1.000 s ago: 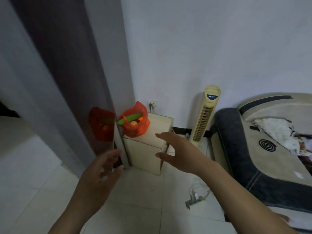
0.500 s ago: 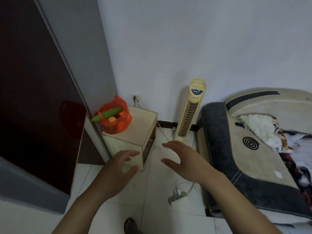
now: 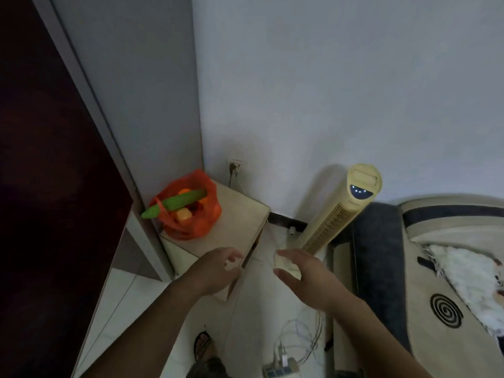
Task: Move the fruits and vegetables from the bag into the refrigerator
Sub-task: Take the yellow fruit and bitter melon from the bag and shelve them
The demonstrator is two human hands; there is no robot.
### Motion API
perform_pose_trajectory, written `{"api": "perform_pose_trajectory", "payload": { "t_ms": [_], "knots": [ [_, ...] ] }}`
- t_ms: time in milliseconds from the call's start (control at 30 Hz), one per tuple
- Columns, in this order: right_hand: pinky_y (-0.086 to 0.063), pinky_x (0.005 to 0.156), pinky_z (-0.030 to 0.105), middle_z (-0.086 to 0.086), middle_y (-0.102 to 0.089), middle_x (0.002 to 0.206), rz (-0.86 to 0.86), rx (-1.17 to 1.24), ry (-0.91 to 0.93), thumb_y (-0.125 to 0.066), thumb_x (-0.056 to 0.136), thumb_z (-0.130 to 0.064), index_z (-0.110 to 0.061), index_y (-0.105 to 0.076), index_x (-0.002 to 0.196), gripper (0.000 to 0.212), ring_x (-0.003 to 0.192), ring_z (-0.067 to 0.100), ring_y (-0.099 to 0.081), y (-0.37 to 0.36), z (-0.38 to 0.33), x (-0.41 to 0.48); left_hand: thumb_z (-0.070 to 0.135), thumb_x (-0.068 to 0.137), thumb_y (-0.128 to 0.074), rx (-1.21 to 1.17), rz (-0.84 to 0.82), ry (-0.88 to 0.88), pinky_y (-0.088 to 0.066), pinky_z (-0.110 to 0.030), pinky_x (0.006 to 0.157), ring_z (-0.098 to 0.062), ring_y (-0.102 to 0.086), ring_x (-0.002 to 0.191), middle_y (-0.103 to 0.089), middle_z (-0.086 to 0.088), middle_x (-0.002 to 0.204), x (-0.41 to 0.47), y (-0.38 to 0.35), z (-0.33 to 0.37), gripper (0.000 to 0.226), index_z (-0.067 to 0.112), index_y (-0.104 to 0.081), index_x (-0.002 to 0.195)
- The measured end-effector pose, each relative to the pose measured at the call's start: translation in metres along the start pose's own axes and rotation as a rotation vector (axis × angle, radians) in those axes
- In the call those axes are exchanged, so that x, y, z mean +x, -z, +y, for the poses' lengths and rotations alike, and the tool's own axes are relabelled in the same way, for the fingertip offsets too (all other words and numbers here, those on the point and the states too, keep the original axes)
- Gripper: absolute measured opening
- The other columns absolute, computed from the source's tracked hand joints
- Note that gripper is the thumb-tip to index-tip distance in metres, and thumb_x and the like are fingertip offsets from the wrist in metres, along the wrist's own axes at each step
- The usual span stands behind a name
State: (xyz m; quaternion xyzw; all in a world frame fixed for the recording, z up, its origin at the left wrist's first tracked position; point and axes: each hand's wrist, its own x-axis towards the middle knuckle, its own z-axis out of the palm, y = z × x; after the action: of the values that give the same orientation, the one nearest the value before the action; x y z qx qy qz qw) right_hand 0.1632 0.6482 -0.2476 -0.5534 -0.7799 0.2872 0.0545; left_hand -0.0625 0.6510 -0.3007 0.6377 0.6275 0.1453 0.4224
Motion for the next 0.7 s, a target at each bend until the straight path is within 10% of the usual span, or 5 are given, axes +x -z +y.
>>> {"api": "perform_pose_trajectory", "payload": {
  "t_ms": [300,700],
  "knots": [
    [-0.034,0.099,0.019,-0.010,-0.040,0.143,-0.118,0.061,0.015,-0.047,0.091,-0.049,-0.034,-0.038,0.136,0.048,0.122,0.005,-0.044,-0.012,0.000,0.132,0.031,0.090,-0.054,-0.005,-0.014,0.311,-0.045,-0.027,0.082,-0.015,-0.053,0.101,-0.052,-0.001,0.117,0.080,0.083,-0.074,0.033,0.019,-0.051,0.121],
    [-0.028,0.080,0.001,-0.002,-0.056,0.126,-0.396,0.036,0.445,-0.052,0.093,-0.037,-0.022,-0.051,0.127,0.037,0.109,0.003,-0.049,-0.011,-0.011,0.334,0.028,0.087,-0.058,-0.148,0.430,0.686,-0.046,-0.026,0.079,-0.015,-0.057,0.092,-0.061,0.006,0.102,0.121,0.111,-0.104,0.012,0.030,-0.058,0.098]
  ]
}}
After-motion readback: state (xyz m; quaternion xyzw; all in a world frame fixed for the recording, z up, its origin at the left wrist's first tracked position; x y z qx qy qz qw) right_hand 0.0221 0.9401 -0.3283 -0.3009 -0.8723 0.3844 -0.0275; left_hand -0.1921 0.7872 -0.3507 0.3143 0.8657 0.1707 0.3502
